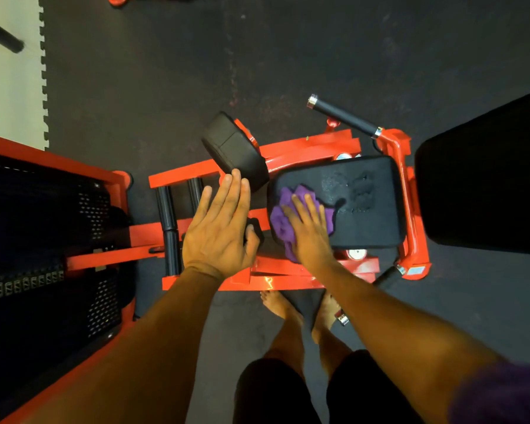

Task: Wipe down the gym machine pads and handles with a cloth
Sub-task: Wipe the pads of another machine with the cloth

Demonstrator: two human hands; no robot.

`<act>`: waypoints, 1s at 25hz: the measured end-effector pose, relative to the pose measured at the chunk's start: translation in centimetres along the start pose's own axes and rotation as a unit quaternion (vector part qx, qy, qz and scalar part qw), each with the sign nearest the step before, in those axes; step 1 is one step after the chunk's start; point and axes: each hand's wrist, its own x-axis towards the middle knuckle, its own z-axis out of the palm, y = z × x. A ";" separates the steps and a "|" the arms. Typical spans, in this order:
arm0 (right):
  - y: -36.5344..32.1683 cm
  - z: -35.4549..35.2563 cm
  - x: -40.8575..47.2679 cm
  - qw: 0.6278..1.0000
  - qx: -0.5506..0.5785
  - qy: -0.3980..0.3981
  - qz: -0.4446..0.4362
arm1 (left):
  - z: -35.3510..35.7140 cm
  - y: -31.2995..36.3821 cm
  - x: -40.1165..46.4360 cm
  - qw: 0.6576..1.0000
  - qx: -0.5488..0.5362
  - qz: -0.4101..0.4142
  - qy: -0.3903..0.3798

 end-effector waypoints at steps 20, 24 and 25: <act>5.2 -2.5 5.2 0.993 -0.112 0.003 -0.027 | 0.4 0.3 -0.1 0.999 0.042 -0.013 0.022; 7.8 -3.3 -5.0 0.987 -0.139 -0.059 -0.062 | 0.2 0.2 -0.1 0.999 0.035 -0.014 0.021; 8.5 -3.4 -6.4 0.984 -0.143 -0.068 -0.078 | 0.3 0.3 -0.1 0.999 0.042 -0.017 0.023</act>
